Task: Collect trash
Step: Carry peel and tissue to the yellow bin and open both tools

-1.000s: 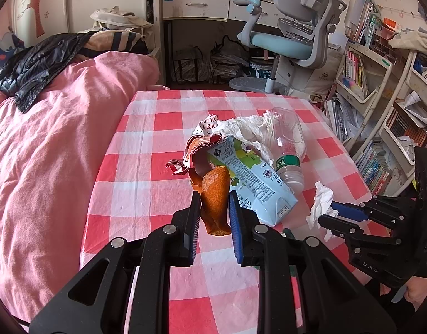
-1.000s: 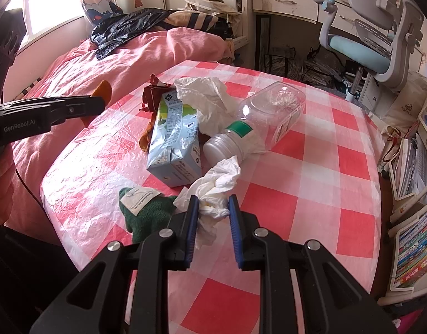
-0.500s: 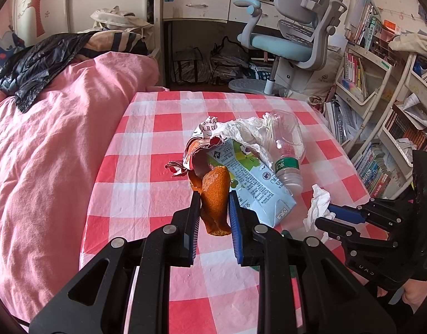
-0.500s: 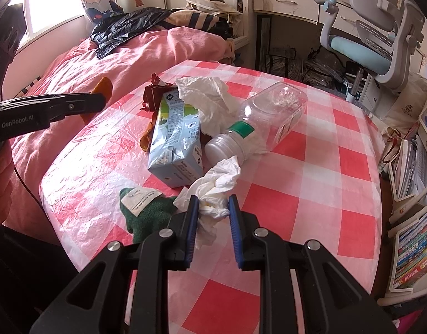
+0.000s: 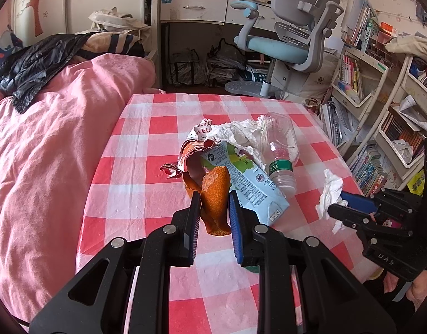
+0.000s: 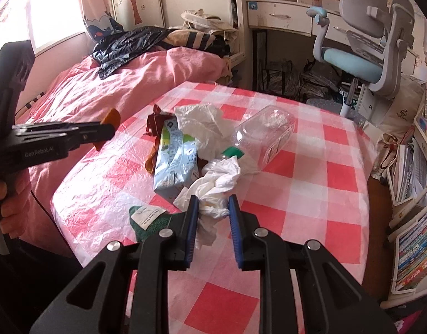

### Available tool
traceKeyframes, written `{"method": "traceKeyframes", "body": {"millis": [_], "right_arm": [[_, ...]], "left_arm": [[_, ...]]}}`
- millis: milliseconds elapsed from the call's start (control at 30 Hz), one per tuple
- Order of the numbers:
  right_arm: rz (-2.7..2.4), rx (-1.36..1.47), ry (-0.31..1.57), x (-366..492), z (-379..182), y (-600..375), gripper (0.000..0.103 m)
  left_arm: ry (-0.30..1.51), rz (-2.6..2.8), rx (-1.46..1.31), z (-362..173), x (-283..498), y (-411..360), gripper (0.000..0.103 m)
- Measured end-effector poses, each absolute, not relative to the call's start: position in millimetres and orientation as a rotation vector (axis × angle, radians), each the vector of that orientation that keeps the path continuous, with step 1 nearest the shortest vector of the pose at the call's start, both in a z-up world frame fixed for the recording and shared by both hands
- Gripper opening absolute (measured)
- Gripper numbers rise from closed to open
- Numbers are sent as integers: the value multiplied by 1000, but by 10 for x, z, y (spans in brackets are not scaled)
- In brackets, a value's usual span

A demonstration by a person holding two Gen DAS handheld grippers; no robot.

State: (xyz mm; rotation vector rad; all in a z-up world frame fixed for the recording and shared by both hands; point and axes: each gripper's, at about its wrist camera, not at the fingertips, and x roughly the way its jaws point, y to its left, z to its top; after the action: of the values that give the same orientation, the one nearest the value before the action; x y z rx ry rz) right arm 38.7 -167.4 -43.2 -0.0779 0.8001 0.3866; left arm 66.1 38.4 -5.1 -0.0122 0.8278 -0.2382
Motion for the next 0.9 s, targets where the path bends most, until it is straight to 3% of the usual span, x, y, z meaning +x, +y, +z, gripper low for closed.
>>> {"method": "traceKeyframes", "body": {"millis": [233,400,567,800,867,900], "right_arm": [[323,-118,716,104,13,-2189,23],[232,-150,755,-249,-54,-2859,23],[111,-121,857,-654,-489,-3624,23],[-41,-51,1007,-1028,-1342,-4465,23],[-86,-38,1053,-1074,-1574,-4658,27],[-106,-25,1080,-1104,-1680,-4753,36]], "left_arm": [[752,-415,-40,200,489,47,19],[757,-568,-4,301,362,-572,19],[791,-768,131,203,167,-1699,19],[940,-1040,338,-576,-152,-3474,19],[991,-1098,386,-868,-261,-3881,20],[1013,-1110,411,-994,-304,-4023,22]]}}
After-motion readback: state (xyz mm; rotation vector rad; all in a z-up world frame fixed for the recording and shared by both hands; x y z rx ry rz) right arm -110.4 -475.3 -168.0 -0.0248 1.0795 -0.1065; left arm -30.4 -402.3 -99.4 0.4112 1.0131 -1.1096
